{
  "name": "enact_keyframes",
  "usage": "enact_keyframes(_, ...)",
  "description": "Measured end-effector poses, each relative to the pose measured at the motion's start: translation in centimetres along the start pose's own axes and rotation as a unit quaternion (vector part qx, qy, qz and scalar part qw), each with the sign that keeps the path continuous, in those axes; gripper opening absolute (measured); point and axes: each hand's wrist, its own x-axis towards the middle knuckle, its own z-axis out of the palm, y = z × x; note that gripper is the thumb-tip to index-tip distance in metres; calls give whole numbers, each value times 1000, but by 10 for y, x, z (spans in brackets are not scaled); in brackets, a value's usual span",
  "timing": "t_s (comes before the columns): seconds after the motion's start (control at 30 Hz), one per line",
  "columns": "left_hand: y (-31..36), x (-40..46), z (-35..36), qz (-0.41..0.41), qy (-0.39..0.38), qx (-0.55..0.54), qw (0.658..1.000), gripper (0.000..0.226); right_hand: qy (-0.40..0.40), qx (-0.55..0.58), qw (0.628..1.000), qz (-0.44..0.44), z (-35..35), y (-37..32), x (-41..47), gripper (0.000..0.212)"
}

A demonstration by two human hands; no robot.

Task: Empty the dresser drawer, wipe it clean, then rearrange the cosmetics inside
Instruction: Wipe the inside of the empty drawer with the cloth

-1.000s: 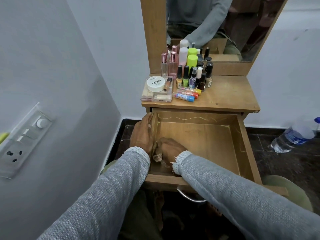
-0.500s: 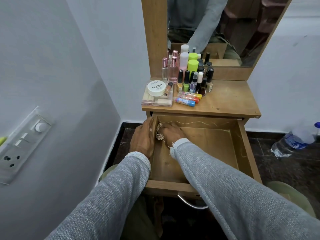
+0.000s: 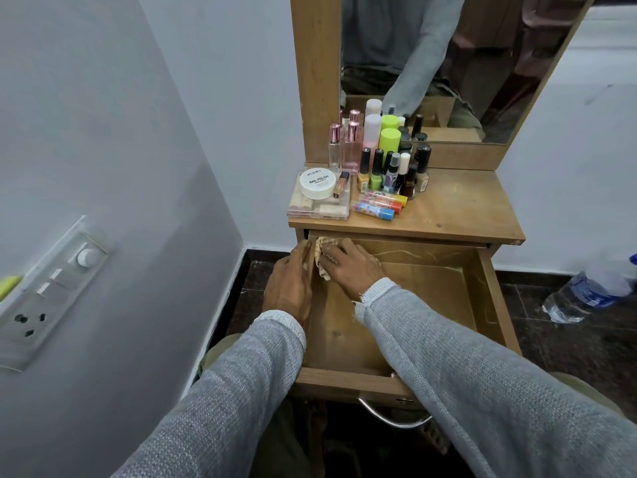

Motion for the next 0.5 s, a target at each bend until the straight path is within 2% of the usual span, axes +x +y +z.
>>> enact_keyframes(0.1,-4,1,3,9,-1,-3,1000,55,3,3,1000,29,14,3,6,34)
enact_keyframes(0.17,-3,2,3,4,-3,1,1000,57,-36,29,998,35,20,3,7,31)
enact_keyframes(0.2,-3,2,2,-1,-2,4,1000,57,-66,1,998,16,23,2,8,34)
enact_keyframes(0.23,-1,1,2,-7,-3,9,1000,58,-65,-27,998,2,26,2,7,35)
enact_keyframes(0.33,-1,1,2,-5,-2,31,999,54,-63,-16,998,0,26,2,6,36)
enact_keyframes(0.5,-5,3,4,8,6,55,998,44,-11,-51,998,-29,17,6,2,33)
